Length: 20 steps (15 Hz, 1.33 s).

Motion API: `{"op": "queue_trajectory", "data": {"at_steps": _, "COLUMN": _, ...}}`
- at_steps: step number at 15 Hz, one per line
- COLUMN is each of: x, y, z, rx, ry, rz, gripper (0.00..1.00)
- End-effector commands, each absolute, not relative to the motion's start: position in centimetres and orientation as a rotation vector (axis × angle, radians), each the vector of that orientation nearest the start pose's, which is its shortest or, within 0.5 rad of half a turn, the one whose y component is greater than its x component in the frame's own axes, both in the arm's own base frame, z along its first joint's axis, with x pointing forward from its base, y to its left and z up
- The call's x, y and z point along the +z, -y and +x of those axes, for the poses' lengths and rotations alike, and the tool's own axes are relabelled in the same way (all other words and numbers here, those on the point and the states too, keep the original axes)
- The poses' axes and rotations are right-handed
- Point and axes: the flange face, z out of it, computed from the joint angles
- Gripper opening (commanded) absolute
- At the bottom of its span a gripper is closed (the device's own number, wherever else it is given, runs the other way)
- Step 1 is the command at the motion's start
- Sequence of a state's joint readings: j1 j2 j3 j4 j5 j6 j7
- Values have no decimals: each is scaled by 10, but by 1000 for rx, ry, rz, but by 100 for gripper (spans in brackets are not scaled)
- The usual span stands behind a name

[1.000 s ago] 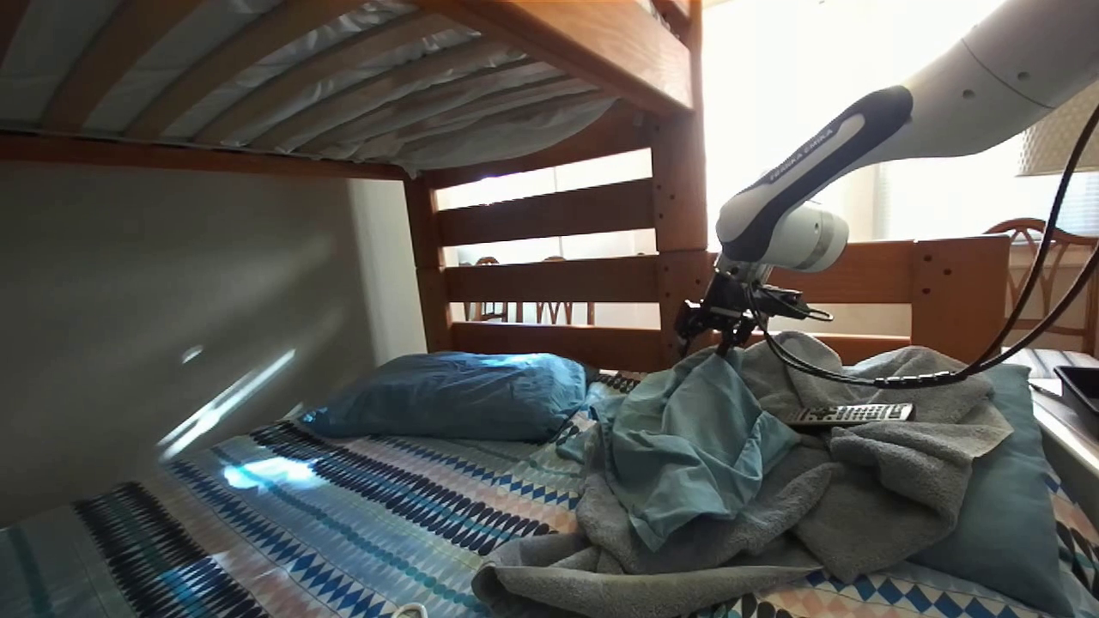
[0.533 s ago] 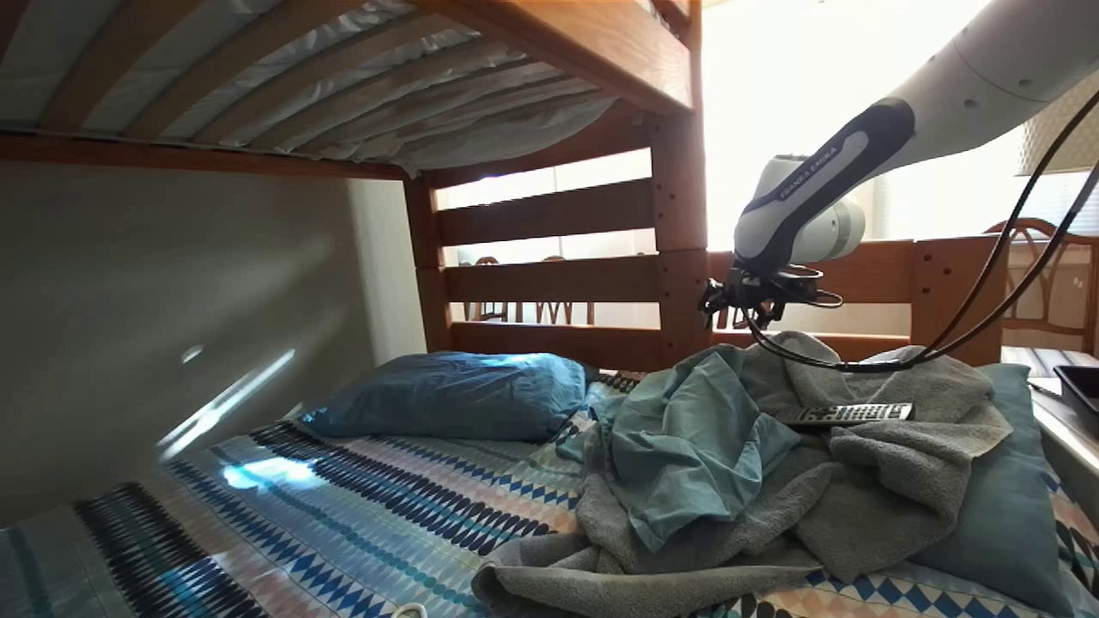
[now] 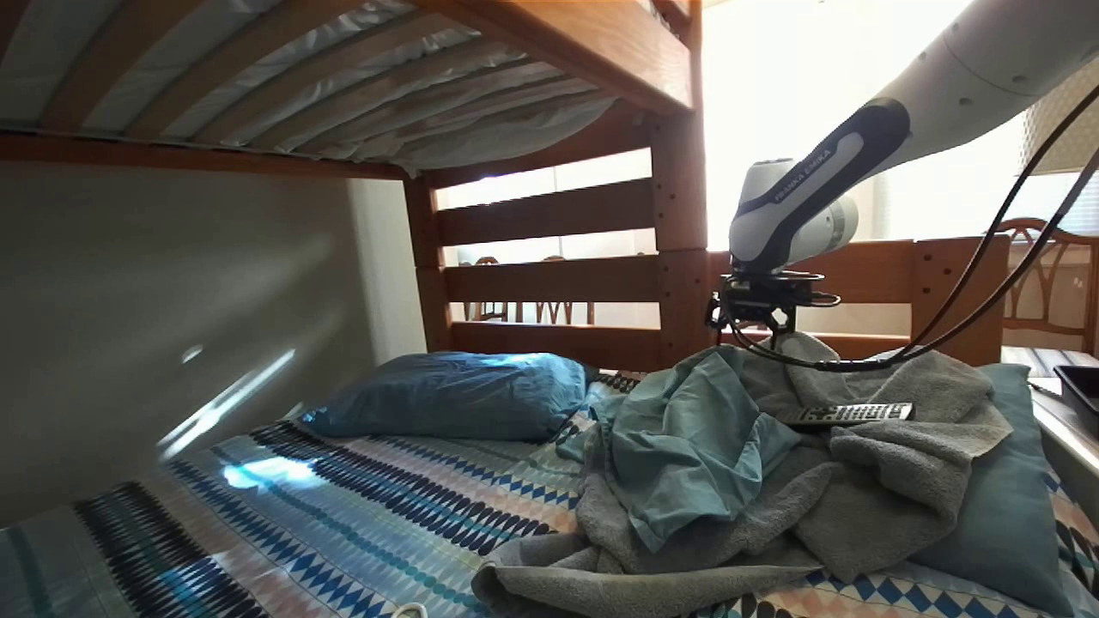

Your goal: Fold the blue towel on the bed

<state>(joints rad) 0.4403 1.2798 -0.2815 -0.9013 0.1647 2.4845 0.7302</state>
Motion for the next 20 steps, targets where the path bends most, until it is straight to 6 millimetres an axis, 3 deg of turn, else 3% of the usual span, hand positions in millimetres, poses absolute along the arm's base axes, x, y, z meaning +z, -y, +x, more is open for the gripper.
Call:
{"op": "queue_trajectory", "data": {"at_steps": 1, "x": 137, "y": -233, "z": 771, "rx": -415, "ry": -642, "rz": -2931, "gripper": 100}}
{"op": "queue_trajectory", "data": {"at_steps": 2, "x": 136, "y": -233, "z": 772, "rx": -414, "ry": -622, "rz": -2917, "gripper": 75}}
{"op": "queue_trajectory", "data": {"at_steps": 4, "x": 132, "y": -231, "z": 774, "rx": -432, "ry": -582, "rz": -2907, "gripper": 66}}
{"op": "queue_trajectory", "data": {"at_steps": 13, "x": 121, "y": -213, "z": 781, "rx": -442, "ry": -353, "rz": -2870, "gripper": 2}}
{"op": "queue_trajectory", "data": {"at_steps": 16, "x": 121, "y": -221, "z": 779, "rx": -411, "ry": -312, "rz": -2863, "gripper": 0}}
{"op": "queue_trajectory", "data": {"at_steps": 20, "x": 137, "y": -280, "z": 761, "rx": -399, "ry": 7, "rz": -2868, "gripper": 0}}
